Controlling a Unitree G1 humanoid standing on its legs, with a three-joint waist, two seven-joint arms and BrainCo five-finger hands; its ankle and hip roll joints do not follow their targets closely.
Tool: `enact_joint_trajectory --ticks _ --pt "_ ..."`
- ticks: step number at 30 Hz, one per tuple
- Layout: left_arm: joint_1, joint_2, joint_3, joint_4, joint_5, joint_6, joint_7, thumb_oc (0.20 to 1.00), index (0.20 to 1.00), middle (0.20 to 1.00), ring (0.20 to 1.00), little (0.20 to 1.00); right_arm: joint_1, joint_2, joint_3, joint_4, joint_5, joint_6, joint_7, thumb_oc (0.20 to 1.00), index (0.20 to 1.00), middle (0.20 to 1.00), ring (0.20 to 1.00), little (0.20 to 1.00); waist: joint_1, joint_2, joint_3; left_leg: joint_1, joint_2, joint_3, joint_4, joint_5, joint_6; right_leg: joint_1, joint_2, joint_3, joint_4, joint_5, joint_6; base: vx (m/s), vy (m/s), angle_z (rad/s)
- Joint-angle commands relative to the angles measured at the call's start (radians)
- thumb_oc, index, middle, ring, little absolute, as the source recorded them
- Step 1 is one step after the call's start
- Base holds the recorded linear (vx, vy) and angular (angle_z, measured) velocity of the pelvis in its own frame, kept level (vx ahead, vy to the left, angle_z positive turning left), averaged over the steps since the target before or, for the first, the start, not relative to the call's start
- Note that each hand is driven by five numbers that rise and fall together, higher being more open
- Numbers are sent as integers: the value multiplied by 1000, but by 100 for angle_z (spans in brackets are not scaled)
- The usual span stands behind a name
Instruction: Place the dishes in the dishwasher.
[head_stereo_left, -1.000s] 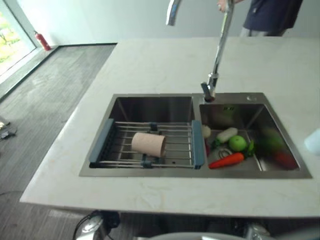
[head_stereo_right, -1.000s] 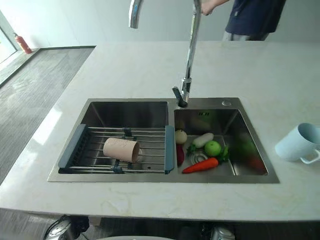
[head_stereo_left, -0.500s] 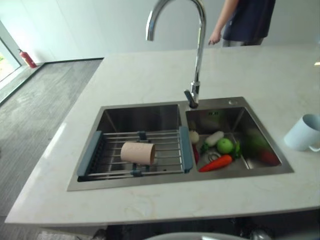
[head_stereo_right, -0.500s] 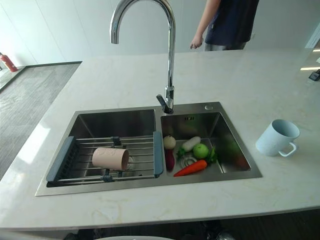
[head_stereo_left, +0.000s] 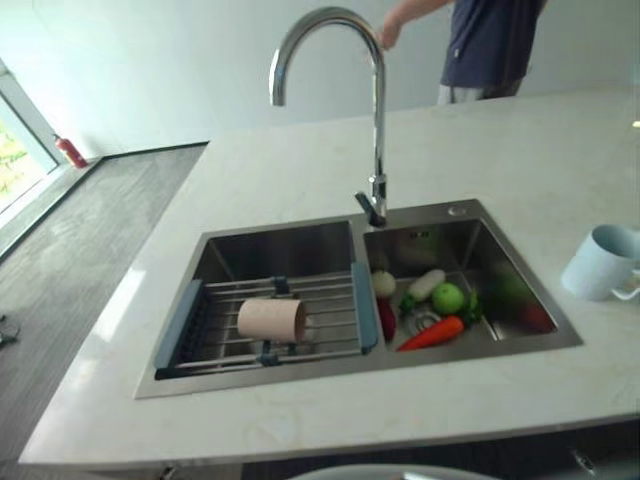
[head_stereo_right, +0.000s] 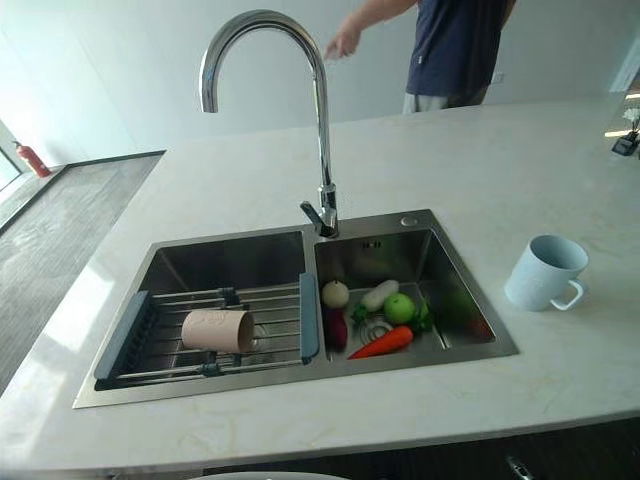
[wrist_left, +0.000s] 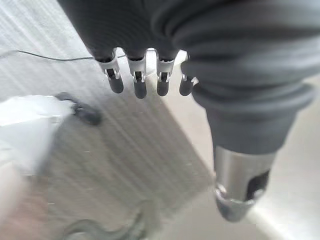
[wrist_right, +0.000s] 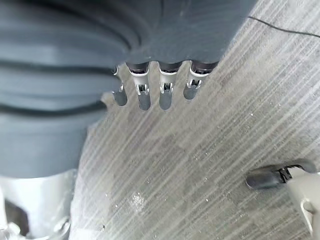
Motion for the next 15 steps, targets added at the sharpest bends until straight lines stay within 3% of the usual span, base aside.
enact_joint_trajectory --ticks 1,4,10,11,14,15 --pt "-34 99 50 44 -145 -166 92 1000 1000 1000 1000 1000 -82 59 23 -16 -10 -34 57 1000 1000 1000 1000 1000 11 -13 57 10 -49 -39 13 -131 15 76 -66 -40 17 -98 78 -24 -33 -3" --pt "-31 246 190 27 -224 -283 188 1000 1000 1000 1000 1000 -77 77 60 -37 1 -37 62 1000 1000 1000 1000 1000 21 -1 50 5 -50 -52 13 -126 8 91 -65 -42 1 -99 80 -19 -34 6" --pt "17 489 403 -20 -137 -379 268 1000 1000 1000 1000 1000 -62 100 110 -73 32 -31 39 1000 1000 1000 1000 1000 38 17 40 -2 -51 -74 9 -119 -1 110 -61 -47 -22 -99 83 -16 -24 4" --pt "30 556 437 -35 -84 -340 251 1000 1000 1000 1000 1000 -60 95 121 -87 50 -19 28 1000 1000 1000 1000 1000 43 23 36 -5 -52 -81 8 -117 -4 114 -59 -44 -31 -95 86 -3 -40 9" --pt "-25 602 375 -89 -45 -221 254 1000 1000 1000 1000 1000 -60 97 132 -107 74 2 8 1000 1000 1000 1000 1000 44 29 31 -4 -59 -98 8 -120 -3 118 -57 -42 -34 -93 90 14 -45 19" --pt "-66 593 325 -102 2 -258 339 1000 1000 1000 1000 1000 -64 108 137 -99 63 2 5 1000 1000 1000 1000 1000 43 27 27 -2 -62 -105 8 -122 -2 120 -56 -40 -32 -95 89 31 -52 19"
